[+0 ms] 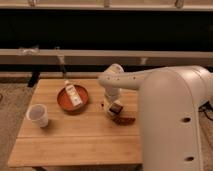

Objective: Place the eraser on the white sponge

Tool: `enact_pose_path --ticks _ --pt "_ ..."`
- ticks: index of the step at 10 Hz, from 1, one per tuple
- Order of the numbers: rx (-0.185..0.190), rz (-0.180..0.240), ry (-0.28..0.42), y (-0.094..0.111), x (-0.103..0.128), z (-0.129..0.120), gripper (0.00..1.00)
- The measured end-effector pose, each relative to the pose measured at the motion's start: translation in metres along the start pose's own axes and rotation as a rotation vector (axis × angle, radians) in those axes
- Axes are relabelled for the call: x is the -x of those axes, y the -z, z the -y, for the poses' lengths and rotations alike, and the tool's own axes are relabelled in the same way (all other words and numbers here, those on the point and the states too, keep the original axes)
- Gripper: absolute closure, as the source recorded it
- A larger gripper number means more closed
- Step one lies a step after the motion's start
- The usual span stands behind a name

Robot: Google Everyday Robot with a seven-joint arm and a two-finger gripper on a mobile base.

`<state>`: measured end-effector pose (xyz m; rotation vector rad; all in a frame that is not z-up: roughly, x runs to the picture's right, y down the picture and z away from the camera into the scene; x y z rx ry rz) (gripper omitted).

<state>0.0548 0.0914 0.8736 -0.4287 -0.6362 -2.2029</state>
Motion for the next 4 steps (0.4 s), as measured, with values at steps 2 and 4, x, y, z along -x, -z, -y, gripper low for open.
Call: enact_pose_path --ticks 2,4 --pt "0.017 -0.001 0.012 0.0082 -0.0013 -0.0001 0.2" --pt "0.018 -0.003 0.013 0.0091 -0.0012 -0.0003 0.2"
